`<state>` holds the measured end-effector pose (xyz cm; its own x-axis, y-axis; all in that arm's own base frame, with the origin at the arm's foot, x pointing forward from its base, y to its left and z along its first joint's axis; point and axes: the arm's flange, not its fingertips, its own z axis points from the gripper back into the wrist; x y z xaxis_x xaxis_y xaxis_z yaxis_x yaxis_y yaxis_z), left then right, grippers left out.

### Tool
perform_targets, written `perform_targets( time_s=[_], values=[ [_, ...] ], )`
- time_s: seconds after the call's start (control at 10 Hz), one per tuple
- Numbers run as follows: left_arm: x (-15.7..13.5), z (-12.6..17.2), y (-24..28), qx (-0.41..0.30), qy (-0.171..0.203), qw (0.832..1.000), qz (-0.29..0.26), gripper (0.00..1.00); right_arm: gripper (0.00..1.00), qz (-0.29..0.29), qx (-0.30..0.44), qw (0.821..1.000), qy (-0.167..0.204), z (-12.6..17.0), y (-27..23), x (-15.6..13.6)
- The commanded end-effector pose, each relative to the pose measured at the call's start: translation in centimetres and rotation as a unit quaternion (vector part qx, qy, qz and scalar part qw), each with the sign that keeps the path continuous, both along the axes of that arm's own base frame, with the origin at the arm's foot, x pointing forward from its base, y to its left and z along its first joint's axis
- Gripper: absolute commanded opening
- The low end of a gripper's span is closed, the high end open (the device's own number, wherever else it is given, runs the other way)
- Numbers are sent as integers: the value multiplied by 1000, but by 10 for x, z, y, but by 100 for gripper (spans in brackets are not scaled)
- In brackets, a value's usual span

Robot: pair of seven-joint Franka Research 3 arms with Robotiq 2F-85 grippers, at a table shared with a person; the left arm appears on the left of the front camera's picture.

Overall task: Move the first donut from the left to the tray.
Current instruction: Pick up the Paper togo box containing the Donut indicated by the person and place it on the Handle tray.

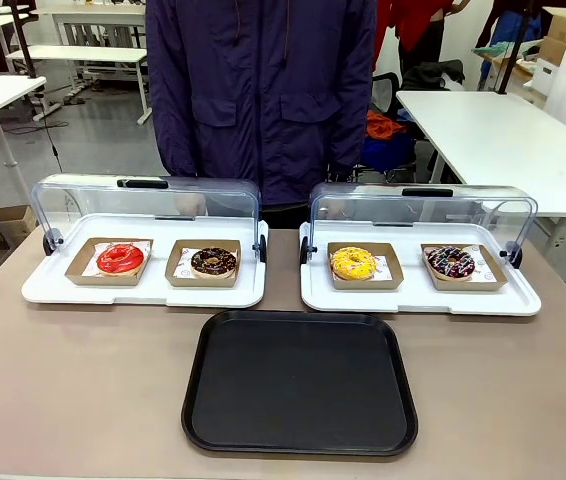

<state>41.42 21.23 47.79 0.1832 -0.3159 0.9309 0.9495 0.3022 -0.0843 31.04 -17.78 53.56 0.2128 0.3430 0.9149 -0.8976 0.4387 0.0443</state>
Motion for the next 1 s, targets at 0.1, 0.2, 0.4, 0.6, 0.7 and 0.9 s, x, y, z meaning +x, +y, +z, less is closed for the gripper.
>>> perform_targets(
  time_s=[0.1, 0.2, 0.4, 0.6, 0.7, 0.9],
  values=[
    [0, 1, 0, -2, -1, 1000, -3, 100, 100, 5, 8, 1000, -19, 2, -1, 3],
    [0, 1, 0, -2, -1, 1000, -3, 100, 100, 5, 8, 1000, -19, 2, -1, 3],
    [0, 1, 0, -2, -1, 1000, -3, 100, 100, 5, 8, 1000, -19, 2, -1, 3],
    [0, 1, 0, -2, -1, 1000, -3, 100, 100, 5, 8, 1000, -19, 2, -1, 3],
    [0, 1, 0, -2, -1, 1000, -3, 100, 100, 5, 8, 1000, -19, 2, -1, 3],
    [0, 1, 0, -2, -1, 1000, -3, 100, 100, 5, 8, 1000, -19, 2, -1, 3]
  ],
)
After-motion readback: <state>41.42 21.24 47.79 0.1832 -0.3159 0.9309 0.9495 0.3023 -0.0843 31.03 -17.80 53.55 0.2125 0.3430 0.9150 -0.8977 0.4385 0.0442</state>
